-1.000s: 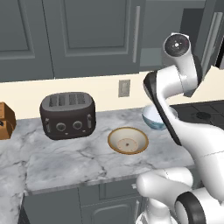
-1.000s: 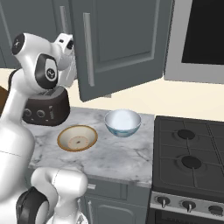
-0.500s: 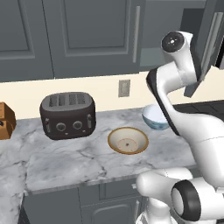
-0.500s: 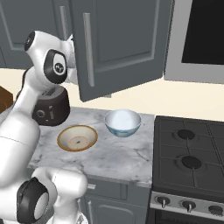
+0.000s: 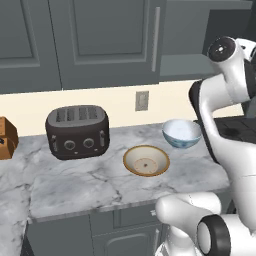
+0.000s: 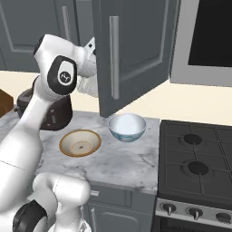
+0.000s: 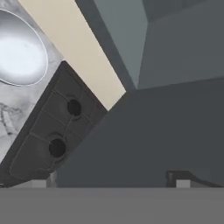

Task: Open the cabinet. Pick the bowls from the counter and place them in the cabinet. Then close the cabinet.

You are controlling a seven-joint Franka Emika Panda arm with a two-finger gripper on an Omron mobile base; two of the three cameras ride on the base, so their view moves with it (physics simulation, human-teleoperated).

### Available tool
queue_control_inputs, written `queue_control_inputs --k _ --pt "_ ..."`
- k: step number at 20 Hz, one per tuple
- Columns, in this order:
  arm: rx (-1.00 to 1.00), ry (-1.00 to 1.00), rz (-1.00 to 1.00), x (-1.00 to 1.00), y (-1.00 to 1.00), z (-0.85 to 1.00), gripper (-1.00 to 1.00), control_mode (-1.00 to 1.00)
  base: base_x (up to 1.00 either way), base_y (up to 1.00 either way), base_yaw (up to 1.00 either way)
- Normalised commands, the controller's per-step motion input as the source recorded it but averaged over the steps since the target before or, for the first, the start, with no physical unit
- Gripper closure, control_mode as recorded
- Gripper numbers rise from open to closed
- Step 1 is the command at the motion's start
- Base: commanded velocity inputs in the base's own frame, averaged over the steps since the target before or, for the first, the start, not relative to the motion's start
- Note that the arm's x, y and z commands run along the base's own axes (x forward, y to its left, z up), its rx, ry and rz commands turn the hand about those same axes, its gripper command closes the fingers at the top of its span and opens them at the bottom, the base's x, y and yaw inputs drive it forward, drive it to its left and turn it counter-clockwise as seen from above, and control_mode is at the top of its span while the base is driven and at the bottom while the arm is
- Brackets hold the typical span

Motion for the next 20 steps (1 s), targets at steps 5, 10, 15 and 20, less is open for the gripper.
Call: queue_control_inputs --k 5,10,15,20 --pt "0.00 0.00 -0.20 -0.59 -0.85 0.00 -1.00 -1.00 0.00 0.00 0.00" --pt "0.00 0.00 -0.16 -0.35 -0.85 0.00 -1.00 -1.00 0.00 0.00 0.00" --pt "0.00 0.00 -0.04 -0.12 -0.33 0.00 -1.00 -1.00 0.00 0.00 0.00" --pt "0.10 -0.06 0.00 -0.20 0.00 0.00 -1.00 -1.00 0.00 0.00 0.00"
